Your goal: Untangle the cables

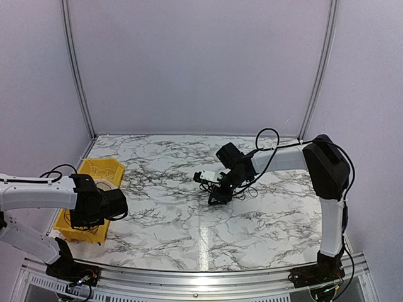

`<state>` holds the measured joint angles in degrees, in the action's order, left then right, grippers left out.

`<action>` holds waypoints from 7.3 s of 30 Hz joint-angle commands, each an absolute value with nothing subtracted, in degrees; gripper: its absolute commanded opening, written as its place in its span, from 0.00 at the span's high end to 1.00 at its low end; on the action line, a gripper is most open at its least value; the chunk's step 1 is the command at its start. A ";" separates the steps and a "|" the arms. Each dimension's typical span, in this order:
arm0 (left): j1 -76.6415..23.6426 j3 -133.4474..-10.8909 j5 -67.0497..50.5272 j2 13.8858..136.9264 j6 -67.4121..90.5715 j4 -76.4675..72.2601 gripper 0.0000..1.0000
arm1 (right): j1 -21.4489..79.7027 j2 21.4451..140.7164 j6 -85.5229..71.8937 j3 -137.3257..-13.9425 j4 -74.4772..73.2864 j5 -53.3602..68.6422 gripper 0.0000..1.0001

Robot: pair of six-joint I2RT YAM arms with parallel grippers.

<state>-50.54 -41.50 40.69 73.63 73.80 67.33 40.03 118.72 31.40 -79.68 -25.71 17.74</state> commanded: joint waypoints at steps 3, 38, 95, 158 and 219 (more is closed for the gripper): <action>-50.33 -46.80 37.60 70.25 69.20 65.34 0.63 | 41.32 120.32 31.64 -79.71 -29.32 19.02 0.49; -43.72 -61.77 20.27 83.71 23.42 20.98 0.31 | 24.28 108.38 29.06 -84.73 -29.32 20.68 0.56; -53.78 -48.13 6.94 78.70 25.65 -26.13 0.26 | 37.13 100.75 22.50 -100.54 -38.93 42.05 1.00; -57.39 -41.48 11.27 97.86 13.27 -47.42 0.32 | 29.55 87.04 15.14 -93.68 -29.25 53.03 1.00; -54.58 -54.44 42.76 31.68 45.88 58.11 1.00 | 41.57 100.37 32.56 -66.23 -23.88 38.78 0.79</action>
<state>-54.81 -55.94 37.36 35.86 37.87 48.10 41.78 99.88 31.38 -64.77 -23.20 39.44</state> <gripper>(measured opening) 0.025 0.208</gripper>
